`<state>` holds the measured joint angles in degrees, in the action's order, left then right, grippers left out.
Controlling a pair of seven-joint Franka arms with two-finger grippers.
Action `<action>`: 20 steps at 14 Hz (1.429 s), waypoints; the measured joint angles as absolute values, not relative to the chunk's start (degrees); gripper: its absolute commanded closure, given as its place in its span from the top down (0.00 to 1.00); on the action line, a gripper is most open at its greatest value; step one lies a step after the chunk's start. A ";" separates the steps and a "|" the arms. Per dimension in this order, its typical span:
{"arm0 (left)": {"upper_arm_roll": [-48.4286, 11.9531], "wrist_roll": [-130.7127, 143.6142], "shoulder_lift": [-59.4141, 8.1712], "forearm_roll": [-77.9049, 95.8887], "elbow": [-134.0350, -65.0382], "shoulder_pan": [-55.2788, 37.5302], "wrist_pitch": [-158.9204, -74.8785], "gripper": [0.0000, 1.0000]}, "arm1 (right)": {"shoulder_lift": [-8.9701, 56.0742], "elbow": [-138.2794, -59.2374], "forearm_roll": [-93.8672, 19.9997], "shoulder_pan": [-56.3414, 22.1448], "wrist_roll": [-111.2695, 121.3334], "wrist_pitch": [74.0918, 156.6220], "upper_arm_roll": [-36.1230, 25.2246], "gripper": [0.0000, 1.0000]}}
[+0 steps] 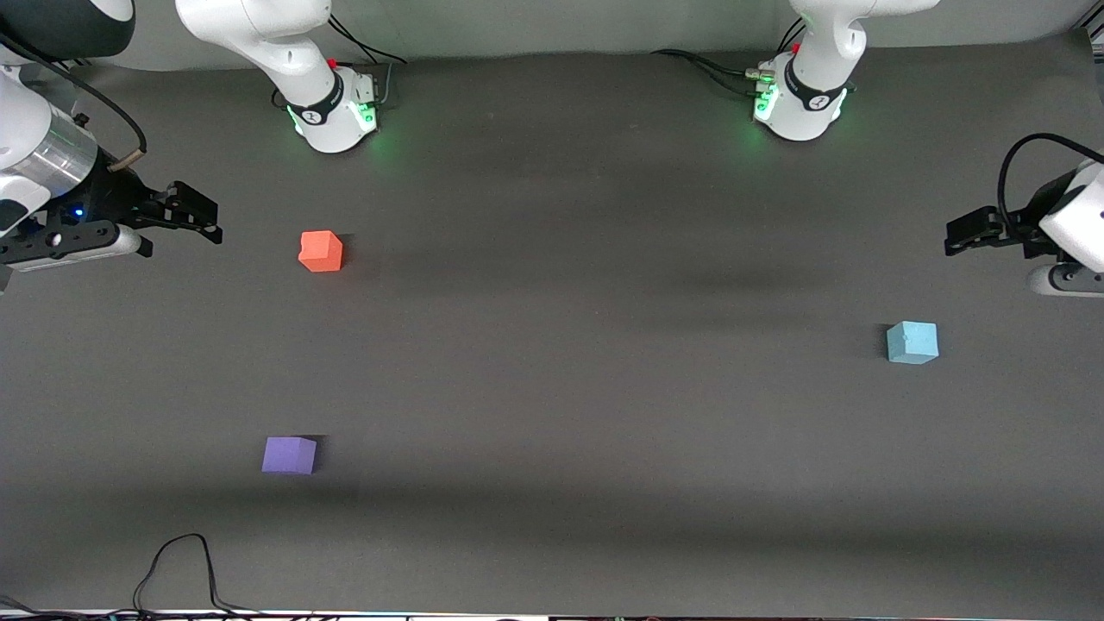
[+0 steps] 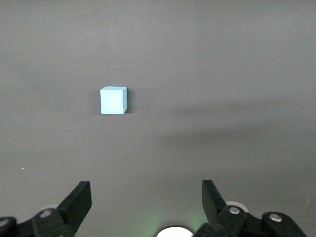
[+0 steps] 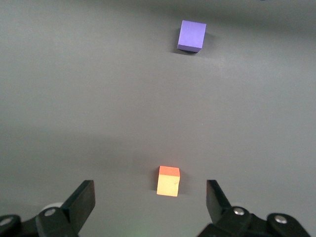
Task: Place blue block between orange and purple blocks
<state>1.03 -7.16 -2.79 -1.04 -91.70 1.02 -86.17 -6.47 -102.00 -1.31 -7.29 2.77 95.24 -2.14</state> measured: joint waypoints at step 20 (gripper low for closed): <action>2.27 -21.20 -7.26 -3.54 -128.08 10.41 -135.51 1.00 | -6.39 -102.14 -1.37 -7.45 2.77 95.21 -2.14 1.00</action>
